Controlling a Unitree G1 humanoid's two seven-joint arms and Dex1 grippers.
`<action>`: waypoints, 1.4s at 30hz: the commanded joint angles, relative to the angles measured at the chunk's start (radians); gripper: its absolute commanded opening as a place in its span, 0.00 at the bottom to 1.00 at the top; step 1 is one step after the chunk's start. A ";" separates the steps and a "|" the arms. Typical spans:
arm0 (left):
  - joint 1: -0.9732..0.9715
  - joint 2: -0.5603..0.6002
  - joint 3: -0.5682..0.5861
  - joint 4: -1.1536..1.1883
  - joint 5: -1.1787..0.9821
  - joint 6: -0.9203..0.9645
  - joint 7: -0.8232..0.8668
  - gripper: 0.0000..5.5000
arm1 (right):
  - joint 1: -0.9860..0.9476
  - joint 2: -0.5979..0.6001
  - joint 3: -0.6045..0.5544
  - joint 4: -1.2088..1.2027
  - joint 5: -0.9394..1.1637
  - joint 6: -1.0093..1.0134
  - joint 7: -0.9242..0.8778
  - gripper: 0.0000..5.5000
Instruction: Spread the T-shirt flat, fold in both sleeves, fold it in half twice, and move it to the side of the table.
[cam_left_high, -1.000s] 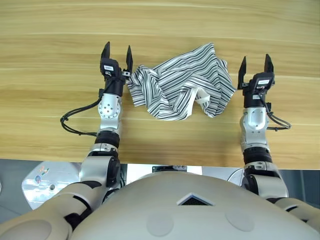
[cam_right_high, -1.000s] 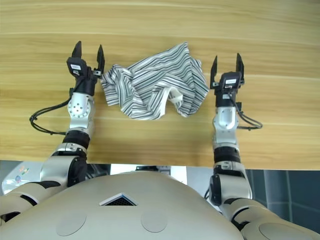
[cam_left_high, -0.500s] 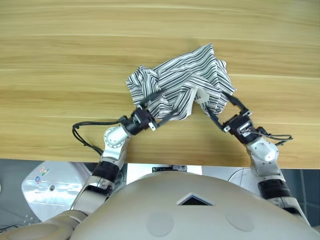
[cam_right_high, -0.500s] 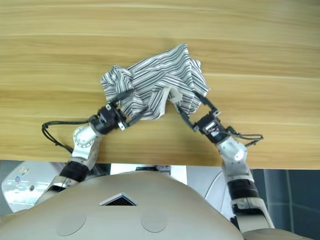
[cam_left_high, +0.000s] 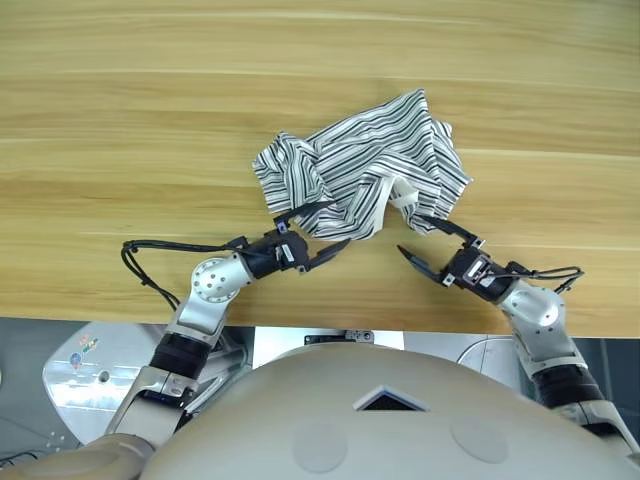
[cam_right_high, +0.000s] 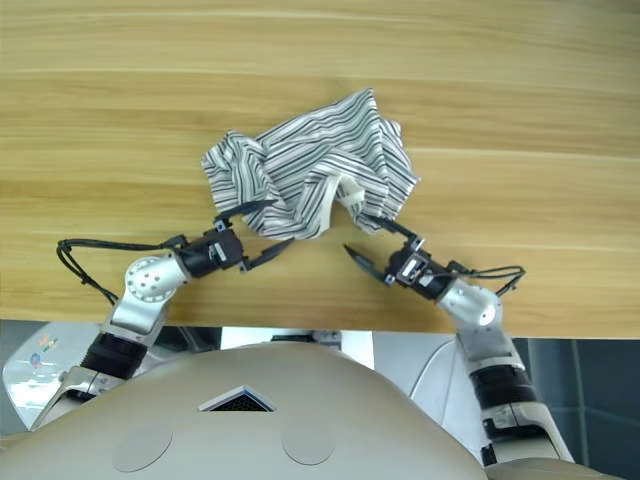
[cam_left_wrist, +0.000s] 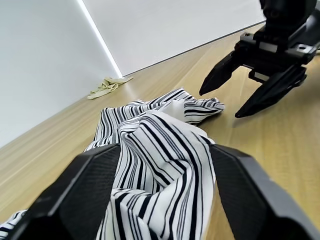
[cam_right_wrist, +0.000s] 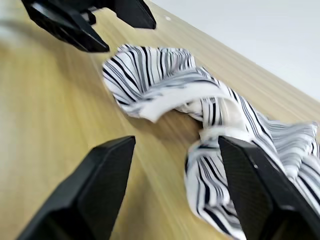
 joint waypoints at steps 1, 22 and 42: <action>-0.004 0.011 0.004 0.001 0.032 0.009 0.030 0.60 | -0.030 -0.005 -0.040 0.074 -0.030 -0.008 -0.025 0.56; 0.013 0.003 -0.049 -0.021 0.016 -0.009 0.047 0.61 | -0.052 0.011 -0.047 0.141 -0.153 -0.050 -0.136 0.12; 0.069 -0.059 -0.172 -0.048 0.133 0.075 0.107 0.61 | -0.092 0.110 -0.072 -0.233 0.072 0.079 -0.182 0.01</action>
